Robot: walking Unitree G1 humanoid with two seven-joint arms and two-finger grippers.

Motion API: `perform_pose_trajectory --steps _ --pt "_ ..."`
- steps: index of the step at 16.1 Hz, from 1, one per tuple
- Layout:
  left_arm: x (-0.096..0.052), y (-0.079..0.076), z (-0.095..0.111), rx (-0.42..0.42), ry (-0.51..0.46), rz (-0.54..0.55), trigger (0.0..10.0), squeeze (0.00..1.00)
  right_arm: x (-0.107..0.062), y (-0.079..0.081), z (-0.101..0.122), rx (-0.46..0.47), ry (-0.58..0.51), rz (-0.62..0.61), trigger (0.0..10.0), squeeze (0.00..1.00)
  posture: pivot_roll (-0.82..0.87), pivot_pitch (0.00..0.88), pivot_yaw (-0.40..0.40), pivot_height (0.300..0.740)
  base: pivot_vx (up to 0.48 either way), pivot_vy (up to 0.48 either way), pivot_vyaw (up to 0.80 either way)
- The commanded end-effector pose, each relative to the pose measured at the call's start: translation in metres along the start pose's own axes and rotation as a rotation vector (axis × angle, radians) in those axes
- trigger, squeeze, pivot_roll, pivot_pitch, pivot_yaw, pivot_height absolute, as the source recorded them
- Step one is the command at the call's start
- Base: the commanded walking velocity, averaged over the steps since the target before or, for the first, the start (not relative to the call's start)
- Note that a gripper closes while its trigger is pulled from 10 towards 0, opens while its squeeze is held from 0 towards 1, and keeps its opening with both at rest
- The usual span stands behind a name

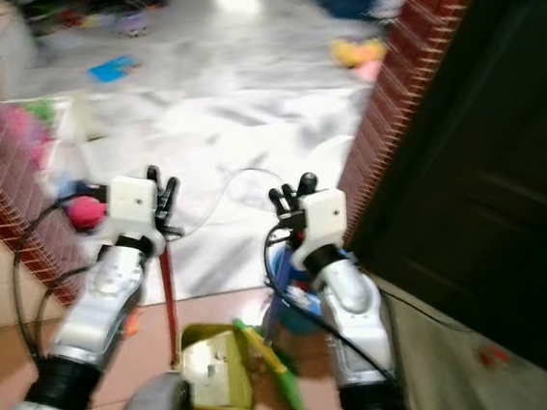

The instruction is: Sweep floor

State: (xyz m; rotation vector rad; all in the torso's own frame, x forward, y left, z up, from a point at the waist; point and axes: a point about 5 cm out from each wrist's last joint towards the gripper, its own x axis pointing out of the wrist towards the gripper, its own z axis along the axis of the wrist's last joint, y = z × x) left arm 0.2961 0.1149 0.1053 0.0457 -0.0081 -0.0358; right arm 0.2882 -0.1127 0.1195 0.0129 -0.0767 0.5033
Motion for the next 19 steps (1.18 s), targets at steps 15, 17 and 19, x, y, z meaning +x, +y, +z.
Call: perform_pose_trajectory --steps 15,17,19 --pt "-0.001 -0.001 -0.029 0.025 0.144 0.005 10.0 0.00 0.013 -0.004 0.003 -0.042 0.028 -0.056 10.0 0.00 -0.05 0.000 0.030 0.740 -0.172 0.093 0.00" --pt "-0.001 -0.007 -0.029 0.040 0.124 -0.006 10.0 0.00 0.016 -0.004 0.002 0.031 0.040 -0.086 10.0 0.00 -0.05 0.000 0.030 0.740 0.000 0.000 0.00" --pt "0.001 -0.011 -0.029 0.031 0.122 -0.007 10.0 0.00 0.021 -0.002 0.007 0.105 0.026 -0.090 10.0 0.00 -0.05 0.000 0.032 0.740 0.000 0.000 0.00"
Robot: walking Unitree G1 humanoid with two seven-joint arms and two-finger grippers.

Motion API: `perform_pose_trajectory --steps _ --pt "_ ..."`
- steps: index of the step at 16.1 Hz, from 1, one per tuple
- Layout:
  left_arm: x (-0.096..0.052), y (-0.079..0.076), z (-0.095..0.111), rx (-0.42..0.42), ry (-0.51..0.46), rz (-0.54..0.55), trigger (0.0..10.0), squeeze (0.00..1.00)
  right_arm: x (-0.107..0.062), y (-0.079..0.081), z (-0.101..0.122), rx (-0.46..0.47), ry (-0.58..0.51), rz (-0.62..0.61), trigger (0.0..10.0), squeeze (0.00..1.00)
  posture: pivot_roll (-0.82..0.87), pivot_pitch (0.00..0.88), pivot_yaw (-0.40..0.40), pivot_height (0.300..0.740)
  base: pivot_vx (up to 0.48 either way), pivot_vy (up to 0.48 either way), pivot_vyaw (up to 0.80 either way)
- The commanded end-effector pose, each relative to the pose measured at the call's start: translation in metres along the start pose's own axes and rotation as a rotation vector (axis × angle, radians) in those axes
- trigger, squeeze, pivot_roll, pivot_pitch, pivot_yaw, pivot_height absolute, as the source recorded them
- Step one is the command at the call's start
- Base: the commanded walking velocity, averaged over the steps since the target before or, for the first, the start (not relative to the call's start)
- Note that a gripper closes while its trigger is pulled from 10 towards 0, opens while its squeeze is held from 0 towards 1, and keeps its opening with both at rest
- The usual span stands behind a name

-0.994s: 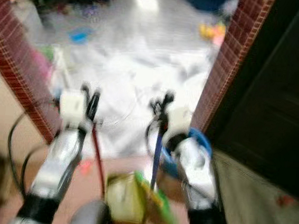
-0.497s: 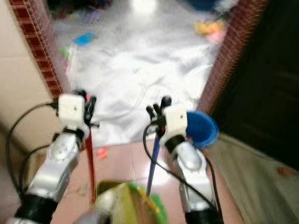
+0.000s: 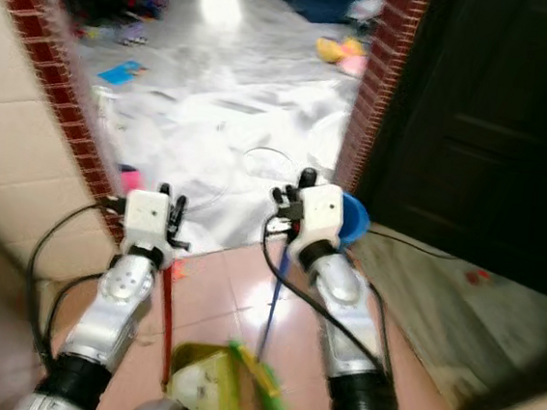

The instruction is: Sweep floor

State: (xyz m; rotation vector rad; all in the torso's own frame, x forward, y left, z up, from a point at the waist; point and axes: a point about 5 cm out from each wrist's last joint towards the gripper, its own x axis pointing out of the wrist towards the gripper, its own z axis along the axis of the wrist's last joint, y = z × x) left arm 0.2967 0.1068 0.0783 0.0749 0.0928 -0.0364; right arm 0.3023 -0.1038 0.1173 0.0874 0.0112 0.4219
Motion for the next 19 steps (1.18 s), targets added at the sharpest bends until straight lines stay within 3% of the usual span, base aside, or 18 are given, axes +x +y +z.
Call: perform_pose_trajectory --steps 1,2,5,8,9,10,12,14,17,19 --pt "0.002 -0.003 -0.002 0.002 0.021 -0.011 10.0 0.00 0.005 0.001 0.015 0.074 -0.047 0.008 10.0 0.00 -0.05 0.000 0.033 0.740 0.000 0.000 0.00" --pt "0.003 -0.005 -0.002 0.000 0.021 -0.016 10.0 0.00 0.007 0.004 0.021 0.152 -0.061 0.024 10.0 0.00 -0.05 0.000 0.035 0.740 0.000 0.000 0.00" --pt "0.007 -0.006 -0.004 -0.006 0.032 -0.006 10.0 0.00 0.010 0.005 0.035 0.236 -0.084 0.064 10.0 0.00 -0.06 0.000 0.039 0.740 0.000 0.000 0.00" --pt "0.009 -0.007 -0.006 -0.034 0.050 0.002 10.0 0.00 0.013 0.003 0.059 0.229 -0.134 0.122 10.0 0.00 -0.06 0.000 0.043 0.740 0.000 0.000 0.00" --pt "0.009 -0.007 -0.007 -0.045 0.052 0.000 10.0 0.00 0.014 0.003 0.067 0.204 -0.154 0.148 10.0 0.00 -0.06 0.000 0.046 0.740 0.000 0.000 0.00" --pt "0.009 -0.006 -0.008 -0.058 0.056 0.003 10.0 0.00 0.014 0.000 0.081 0.068 -0.190 0.187 10.0 0.00 -0.06 0.000 0.046 0.740 0.000 0.000 0.00" --pt "0.010 -0.004 -0.010 -0.051 0.064 0.016 10.0 0.00 0.012 -0.005 0.088 -0.043 -0.213 0.184 10.0 0.00 -0.06 0.000 0.046 0.740 0.000 0.000 0.00" --pt "0.008 -0.001 -0.014 -0.019 0.073 0.005 10.0 0.00 0.008 -0.016 0.090 -0.100 -0.217 0.158 10.0 0.00 -0.06 0.000 0.046 0.740 0.000 0.000 0.00" --pt "0.005 0.002 -0.022 0.004 0.109 0.006 10.0 0.00 0.000 -0.027 0.065 -0.162 -0.144 0.094 10.0 0.00 -0.06 0.000 0.043 0.740 0.000 0.000 0.00" --pt "0.005 0.003 -0.025 -0.042 0.127 0.026 10.0 0.00 -0.003 -0.029 0.043 -0.160 -0.085 -0.004 10.0 0.00 -0.06 0.000 0.041 0.740 0.000 0.000 0.00"
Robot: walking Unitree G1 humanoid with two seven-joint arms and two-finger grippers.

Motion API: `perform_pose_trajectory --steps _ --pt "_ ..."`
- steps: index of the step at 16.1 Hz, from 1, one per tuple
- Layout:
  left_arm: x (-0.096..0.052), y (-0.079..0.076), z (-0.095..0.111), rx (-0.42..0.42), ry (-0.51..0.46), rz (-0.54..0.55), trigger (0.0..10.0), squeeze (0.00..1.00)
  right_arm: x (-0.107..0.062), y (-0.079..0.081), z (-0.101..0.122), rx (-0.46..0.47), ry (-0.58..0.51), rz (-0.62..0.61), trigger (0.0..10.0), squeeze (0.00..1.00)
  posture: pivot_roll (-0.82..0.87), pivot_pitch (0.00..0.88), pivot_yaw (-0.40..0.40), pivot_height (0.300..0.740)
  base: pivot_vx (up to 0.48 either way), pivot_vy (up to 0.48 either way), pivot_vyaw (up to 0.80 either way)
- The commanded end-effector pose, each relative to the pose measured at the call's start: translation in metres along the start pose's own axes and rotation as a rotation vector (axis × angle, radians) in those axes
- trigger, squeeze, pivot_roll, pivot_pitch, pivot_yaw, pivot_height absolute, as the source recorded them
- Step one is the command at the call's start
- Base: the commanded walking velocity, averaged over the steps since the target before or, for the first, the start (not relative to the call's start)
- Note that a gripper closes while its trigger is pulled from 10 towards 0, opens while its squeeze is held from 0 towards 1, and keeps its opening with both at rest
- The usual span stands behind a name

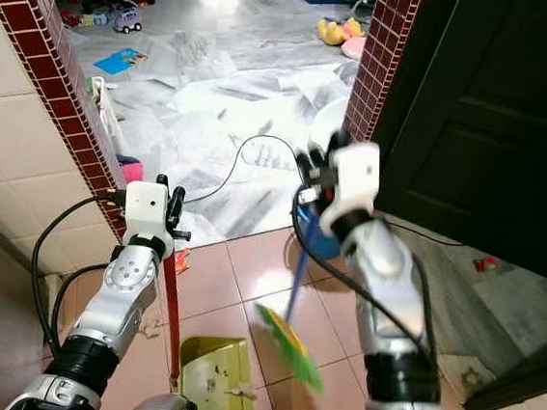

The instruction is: Sweep floor

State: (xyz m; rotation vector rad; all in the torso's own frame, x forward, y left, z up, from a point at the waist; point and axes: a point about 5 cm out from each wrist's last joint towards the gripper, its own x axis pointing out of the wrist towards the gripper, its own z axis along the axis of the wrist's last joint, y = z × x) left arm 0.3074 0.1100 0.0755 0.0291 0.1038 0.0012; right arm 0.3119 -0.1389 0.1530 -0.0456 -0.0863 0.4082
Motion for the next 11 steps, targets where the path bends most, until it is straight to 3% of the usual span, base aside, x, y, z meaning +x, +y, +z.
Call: perform_pose_trajectory --steps 1,6,9,11 --pt "-0.005 0.002 -0.026 -0.036 0.135 0.016 10.0 0.00 0.001 0.005 -0.006 -0.020 0.002 -0.045 10.0 0.00 -0.06 0.000 0.041 0.740 0.000 0.000 0.00" --pt "-0.008 0.006 -0.046 -0.256 0.243 0.093 10.0 0.00 0.003 0.003 -0.023 -0.033 0.054 -0.202 10.0 0.00 -0.06 0.000 0.038 0.740 0.000 0.000 0.00" --pt "0.000 -0.003 -0.035 -0.314 0.189 0.067 10.0 0.00 0.010 0.002 -0.026 0.047 0.061 -0.250 10.0 0.00 -0.06 0.000 0.032 0.740 0.000 0.000 0.00" --pt "0.009 -0.015 -0.021 -0.332 0.126 0.019 10.0 0.00 0.015 -0.001 -0.024 0.046 0.058 -0.276 10.0 0.00 -0.06 0.000 0.028 0.740 0.000 0.000 0.00"
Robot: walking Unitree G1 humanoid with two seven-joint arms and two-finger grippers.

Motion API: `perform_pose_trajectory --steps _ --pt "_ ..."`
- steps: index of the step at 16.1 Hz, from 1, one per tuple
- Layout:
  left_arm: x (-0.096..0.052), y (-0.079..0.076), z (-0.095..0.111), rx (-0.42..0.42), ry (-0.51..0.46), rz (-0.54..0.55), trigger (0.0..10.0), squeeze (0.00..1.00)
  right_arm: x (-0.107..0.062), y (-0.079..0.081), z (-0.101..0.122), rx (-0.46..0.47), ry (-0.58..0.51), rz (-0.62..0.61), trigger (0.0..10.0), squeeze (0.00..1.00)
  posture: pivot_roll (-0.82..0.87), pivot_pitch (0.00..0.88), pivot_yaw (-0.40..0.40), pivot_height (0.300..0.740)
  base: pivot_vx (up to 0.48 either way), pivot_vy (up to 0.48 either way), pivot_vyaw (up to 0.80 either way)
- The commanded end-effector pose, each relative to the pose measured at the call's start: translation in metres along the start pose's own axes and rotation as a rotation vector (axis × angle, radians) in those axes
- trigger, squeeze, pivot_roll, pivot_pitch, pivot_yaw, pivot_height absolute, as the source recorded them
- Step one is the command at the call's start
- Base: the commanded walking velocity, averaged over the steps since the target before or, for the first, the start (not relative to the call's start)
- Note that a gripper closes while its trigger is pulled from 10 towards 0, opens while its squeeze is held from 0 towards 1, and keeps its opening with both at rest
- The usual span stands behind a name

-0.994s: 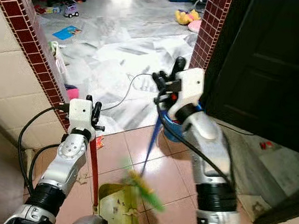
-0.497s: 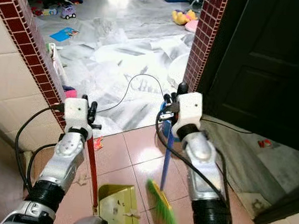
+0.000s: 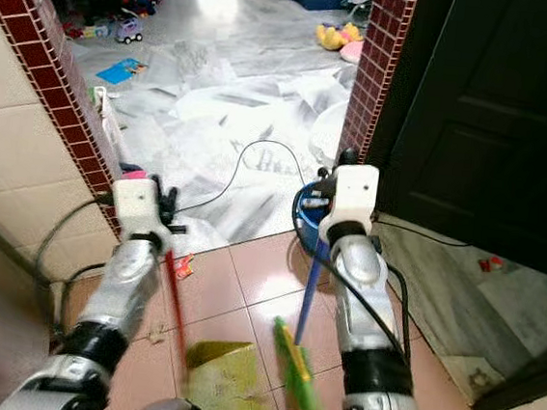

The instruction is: Sweep floor

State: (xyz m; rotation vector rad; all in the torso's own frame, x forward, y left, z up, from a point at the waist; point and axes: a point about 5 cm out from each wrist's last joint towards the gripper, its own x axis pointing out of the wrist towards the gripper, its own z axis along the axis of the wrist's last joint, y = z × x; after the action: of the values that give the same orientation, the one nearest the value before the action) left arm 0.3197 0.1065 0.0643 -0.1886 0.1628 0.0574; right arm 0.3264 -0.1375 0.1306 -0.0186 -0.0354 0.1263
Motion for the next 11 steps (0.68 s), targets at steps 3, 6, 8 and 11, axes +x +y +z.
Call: perform_pose_trajectory --steps 3,6,8,11 --pt "0.006 -0.024 0.006 -0.113 -0.003 -0.086 10.0 0.00 0.004 -0.012 0.004 -0.027 -0.018 -0.062 10.0 0.00 -0.07 0.000 0.032 0.740 0.000 0.000 0.00" --pt "0.013 -0.025 0.011 -0.086 -0.016 -0.104 10.0 0.00 0.004 -0.024 0.002 -0.033 -0.012 -0.123 10.0 0.00 -0.07 0.000 0.045 0.740 0.000 0.000 0.00" --pt "0.012 -0.024 0.008 -0.058 -0.014 -0.109 10.0 0.00 0.003 -0.027 0.000 -0.018 -0.005 -0.138 10.0 0.00 -0.07 0.000 0.051 0.740 0.000 0.000 0.00" --pt "0.010 -0.016 0.007 0.019 -0.055 -0.102 10.0 0.00 0.006 -0.021 -0.001 0.058 -0.001 -0.126 10.0 0.00 -0.06 0.000 0.051 0.740 0.000 0.000 0.00"
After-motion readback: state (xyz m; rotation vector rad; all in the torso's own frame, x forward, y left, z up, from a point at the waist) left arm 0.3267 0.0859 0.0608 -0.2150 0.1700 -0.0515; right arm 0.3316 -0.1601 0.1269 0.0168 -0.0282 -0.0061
